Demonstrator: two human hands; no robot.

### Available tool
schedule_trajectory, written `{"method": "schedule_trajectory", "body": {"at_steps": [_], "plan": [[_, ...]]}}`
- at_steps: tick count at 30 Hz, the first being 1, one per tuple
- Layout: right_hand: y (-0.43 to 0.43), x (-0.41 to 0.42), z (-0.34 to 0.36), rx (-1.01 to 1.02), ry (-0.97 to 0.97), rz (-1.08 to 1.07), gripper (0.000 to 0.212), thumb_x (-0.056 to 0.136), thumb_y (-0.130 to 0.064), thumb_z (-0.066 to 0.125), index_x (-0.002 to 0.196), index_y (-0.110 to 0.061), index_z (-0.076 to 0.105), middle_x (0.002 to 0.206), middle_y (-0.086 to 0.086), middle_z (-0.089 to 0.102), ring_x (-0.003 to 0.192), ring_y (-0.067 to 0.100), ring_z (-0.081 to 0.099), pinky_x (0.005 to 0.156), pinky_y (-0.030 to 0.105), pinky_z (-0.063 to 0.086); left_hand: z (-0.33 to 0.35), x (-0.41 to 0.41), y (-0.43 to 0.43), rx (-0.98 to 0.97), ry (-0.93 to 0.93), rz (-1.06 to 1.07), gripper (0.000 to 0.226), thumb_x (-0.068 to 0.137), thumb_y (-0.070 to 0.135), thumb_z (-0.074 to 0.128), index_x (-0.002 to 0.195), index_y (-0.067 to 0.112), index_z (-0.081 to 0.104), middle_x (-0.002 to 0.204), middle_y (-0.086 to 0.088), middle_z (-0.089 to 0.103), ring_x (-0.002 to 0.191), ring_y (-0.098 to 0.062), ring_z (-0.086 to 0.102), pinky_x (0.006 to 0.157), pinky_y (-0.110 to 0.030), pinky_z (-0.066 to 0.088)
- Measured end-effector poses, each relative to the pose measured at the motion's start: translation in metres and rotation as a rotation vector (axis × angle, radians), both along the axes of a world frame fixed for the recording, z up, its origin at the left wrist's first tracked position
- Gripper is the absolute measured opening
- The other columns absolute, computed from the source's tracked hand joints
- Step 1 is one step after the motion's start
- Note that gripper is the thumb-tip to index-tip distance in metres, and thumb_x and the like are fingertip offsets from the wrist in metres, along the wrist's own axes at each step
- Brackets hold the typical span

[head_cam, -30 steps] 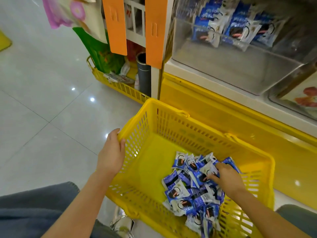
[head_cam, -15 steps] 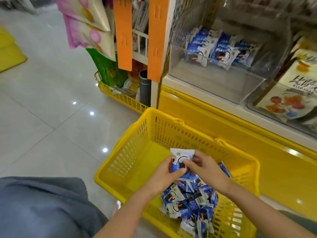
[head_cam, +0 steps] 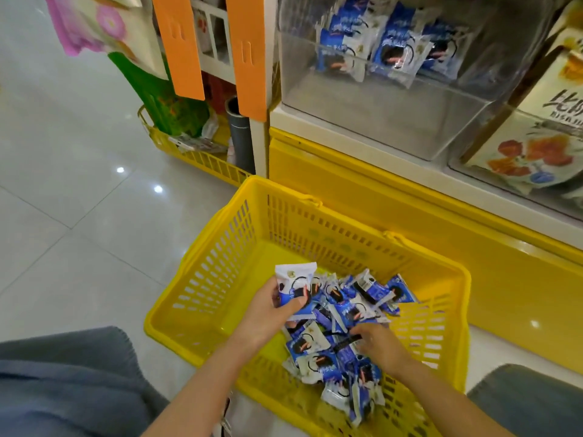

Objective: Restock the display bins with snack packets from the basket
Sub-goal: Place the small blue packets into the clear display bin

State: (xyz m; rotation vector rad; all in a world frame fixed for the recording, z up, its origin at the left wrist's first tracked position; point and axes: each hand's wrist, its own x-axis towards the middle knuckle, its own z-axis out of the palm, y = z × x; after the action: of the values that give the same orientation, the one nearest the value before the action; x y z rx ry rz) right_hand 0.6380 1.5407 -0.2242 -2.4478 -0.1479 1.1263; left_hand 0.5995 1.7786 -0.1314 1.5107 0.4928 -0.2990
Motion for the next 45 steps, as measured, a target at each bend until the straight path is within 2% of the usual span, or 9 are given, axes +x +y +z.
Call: {"method": "schedule_trajectory", "body": {"at_steps": [7,14,23,27,30,32,36,42,45], "plan": [[0.004,0.003,-0.012,-0.18,-0.068,0.262,0.061,0.083,-0.028,0.069,0.137,-0.024,0.041,0.14,0.0,0.044,0.132,0.02,0.031,0.108,0.031,0.03,-0.01,0.004,0.001,0.057,0.044,-0.01,0.023,0.088,0.012,0.061,0.107,0.018,0.051,0.096,0.009,0.062,0.072,0.005,0.062,0.053,-0.012,0.048],[0.007,0.01,0.002,-0.144,-0.014,0.202,0.056,0.096,-0.046,0.043,0.143,-0.018,0.033,0.128,0.013,0.056,0.113,0.024,0.054,0.093,0.034,0.044,-0.015,0.003,-0.006,0.102,0.076,-0.03,0.028,0.087,0.016,0.063,0.109,0.022,0.047,0.096,0.015,0.057,0.079,0.01,0.057,0.061,-0.001,0.043],[0.041,0.021,0.084,0.352,-0.085,-0.17,0.049,0.097,-0.034,0.046,0.137,-0.006,0.042,0.129,0.006,0.05,0.113,0.017,0.054,0.09,0.028,0.049,-0.01,-0.002,-0.006,0.096,0.172,0.153,0.034,0.087,0.007,0.061,0.111,0.018,0.039,0.108,-0.002,0.053,0.093,-0.014,0.054,0.07,-0.02,0.045],[0.057,0.02,0.122,0.533,-0.112,-0.175,0.026,0.099,-0.029,0.044,0.115,-0.012,0.055,0.091,-0.01,0.057,0.067,-0.001,0.055,0.056,0.009,0.044,0.012,0.0,-0.002,-0.143,0.121,0.217,0.046,0.083,0.03,0.068,0.122,0.025,0.045,0.124,0.003,0.054,0.115,-0.021,0.053,0.089,-0.042,0.051],[0.062,0.023,0.146,0.61,-0.155,-0.127,0.022,0.098,-0.025,0.046,0.102,-0.01,0.061,0.078,-0.007,0.057,0.061,-0.003,0.054,0.055,0.011,0.045,0.037,0.004,-0.002,-0.251,0.014,0.202,0.062,0.068,0.041,0.07,0.125,0.025,0.052,0.121,-0.001,0.064,0.109,-0.023,0.062,0.079,-0.041,0.056],[0.061,0.03,0.162,0.619,-0.205,-0.044,0.021,0.096,-0.027,0.048,0.099,-0.014,0.063,0.075,-0.007,0.059,0.057,-0.004,0.052,0.056,0.012,0.043,0.052,0.006,-0.003,-0.25,-0.073,0.195,0.058,0.067,0.036,0.07,0.121,0.023,0.056,0.111,0.0,0.069,0.099,-0.021,0.067,0.072,-0.037,0.058],[0.057,0.049,0.197,0.625,-0.259,0.055,0.015,0.094,-0.028,0.052,0.09,-0.022,0.065,0.062,-0.018,0.057,0.051,-0.005,0.049,0.049,0.007,0.035,0.08,0.015,-0.003,-0.137,-0.173,0.205,0.028,0.081,0.023,0.066,0.108,0.028,0.06,0.111,0.001,0.069,0.103,-0.025,0.065,0.091,-0.049,0.05],[0.056,0.069,0.245,0.653,-0.278,0.131,0.017,0.08,-0.03,0.068,0.096,-0.025,0.065,0.093,-0.007,0.068,0.082,0.004,0.063,0.071,0.019,0.049,0.127,0.043,0.005,0.119,-0.372,0.115,0.031,0.085,0.021,0.064,0.116,0.02,0.058,0.103,0.003,0.069,0.084,-0.004,0.068,0.061,-0.017,0.054],[0.057,0.078,0.271,0.698,-0.304,0.084,0.029,0.075,-0.032,0.072,0.101,-0.021,0.066,0.1,0.0,0.07,0.089,0.01,0.065,0.081,0.029,0.052,0.149,0.059,0.012,0.105,-0.44,0.082,0.026,0.085,0.015,0.063,0.109,0.026,0.057,0.096,0.006,0.069,0.076,-0.008,0.07,0.052,-0.02,0.053]]}}
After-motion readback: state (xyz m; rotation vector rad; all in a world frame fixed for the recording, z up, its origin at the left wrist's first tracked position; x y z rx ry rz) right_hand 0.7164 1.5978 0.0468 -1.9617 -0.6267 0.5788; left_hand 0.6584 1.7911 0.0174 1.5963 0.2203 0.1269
